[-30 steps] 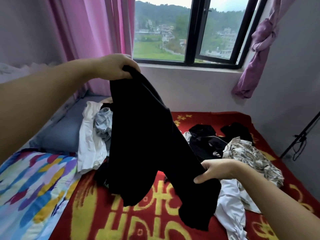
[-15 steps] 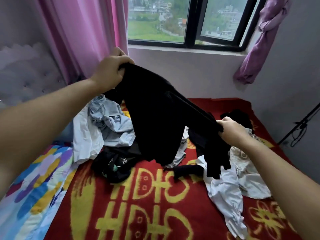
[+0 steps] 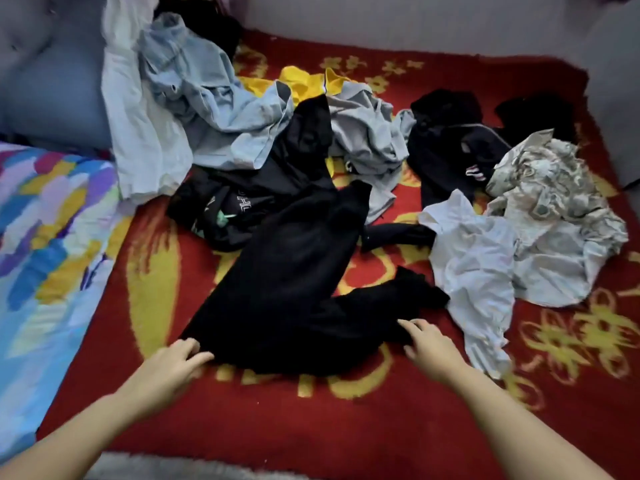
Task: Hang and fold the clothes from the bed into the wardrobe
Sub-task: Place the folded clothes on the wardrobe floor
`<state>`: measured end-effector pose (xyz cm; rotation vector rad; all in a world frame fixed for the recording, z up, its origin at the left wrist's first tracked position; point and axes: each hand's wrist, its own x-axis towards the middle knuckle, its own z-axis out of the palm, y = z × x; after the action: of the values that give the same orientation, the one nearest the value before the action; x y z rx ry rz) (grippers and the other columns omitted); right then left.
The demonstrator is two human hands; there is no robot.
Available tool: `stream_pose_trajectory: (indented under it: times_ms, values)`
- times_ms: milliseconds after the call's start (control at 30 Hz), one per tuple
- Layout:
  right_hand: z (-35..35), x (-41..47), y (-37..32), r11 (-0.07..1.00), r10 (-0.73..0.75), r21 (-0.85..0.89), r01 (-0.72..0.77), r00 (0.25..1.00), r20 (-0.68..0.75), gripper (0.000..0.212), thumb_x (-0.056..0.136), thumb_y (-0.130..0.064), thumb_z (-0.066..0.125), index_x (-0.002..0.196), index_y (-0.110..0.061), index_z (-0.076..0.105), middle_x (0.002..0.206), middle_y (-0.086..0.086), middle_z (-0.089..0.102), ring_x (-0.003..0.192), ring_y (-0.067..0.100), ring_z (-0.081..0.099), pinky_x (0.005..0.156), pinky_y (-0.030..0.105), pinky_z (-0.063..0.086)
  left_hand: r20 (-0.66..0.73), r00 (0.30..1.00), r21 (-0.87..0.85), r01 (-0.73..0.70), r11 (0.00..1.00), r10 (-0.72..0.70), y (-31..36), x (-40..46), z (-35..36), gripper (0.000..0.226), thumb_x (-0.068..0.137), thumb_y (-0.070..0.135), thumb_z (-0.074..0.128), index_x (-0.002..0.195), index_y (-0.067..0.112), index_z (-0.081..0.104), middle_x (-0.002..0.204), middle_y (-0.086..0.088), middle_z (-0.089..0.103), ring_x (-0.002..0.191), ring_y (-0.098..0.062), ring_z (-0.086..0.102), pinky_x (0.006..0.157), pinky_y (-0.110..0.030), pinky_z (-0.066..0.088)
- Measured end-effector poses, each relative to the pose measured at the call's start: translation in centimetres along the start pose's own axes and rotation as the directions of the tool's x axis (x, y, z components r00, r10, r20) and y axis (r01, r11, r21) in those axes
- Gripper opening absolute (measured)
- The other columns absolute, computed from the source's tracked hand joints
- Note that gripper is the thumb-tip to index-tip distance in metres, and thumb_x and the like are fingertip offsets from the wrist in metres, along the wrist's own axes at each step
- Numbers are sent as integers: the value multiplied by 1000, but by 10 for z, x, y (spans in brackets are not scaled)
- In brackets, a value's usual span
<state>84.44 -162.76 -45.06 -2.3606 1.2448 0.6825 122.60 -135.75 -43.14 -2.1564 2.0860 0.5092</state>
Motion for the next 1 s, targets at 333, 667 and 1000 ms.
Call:
stream_pose_trajectory:
  times_ms: [333, 667, 1000]
  values:
    - [55, 77, 54, -154, 519, 937, -315, 781, 348, 52, 101, -20, 45, 147, -1, 28, 136, 22, 48, 124, 33, 52, 97, 46, 46, 13, 1000, -9, 1, 1000, -1, 146, 134, 88, 75, 69, 34, 78, 138, 22, 51, 136, -11, 53, 127, -23, 51, 103, -41, 43]
    - [20, 96, 53, 82, 365, 995, -61, 930, 27, 34, 92, -4, 50, 65, -19, 36, 60, 3, 27, 48, 13, 30, 47, 24, 29, 218, 924, 129, 292, 948, -314, 178, 156, 145, 111, 87, 40, 60, 134, 21, -39, 155, -7, -27, 147, -22, -12, 116, -48, 9]
    - [25, 95, 113, 196, 670, 978, -66, 738, -84, 17, 90, -6, 47, 75, -14, 47, 71, 9, 45, 70, 23, 46, 69, 35, 42, 77, 888, -552, 417, 722, -454, 161, 176, 116, 70, 81, -8, 43, 142, 26, 44, 148, 3, 41, 138, -14, 35, 109, -24, 29]
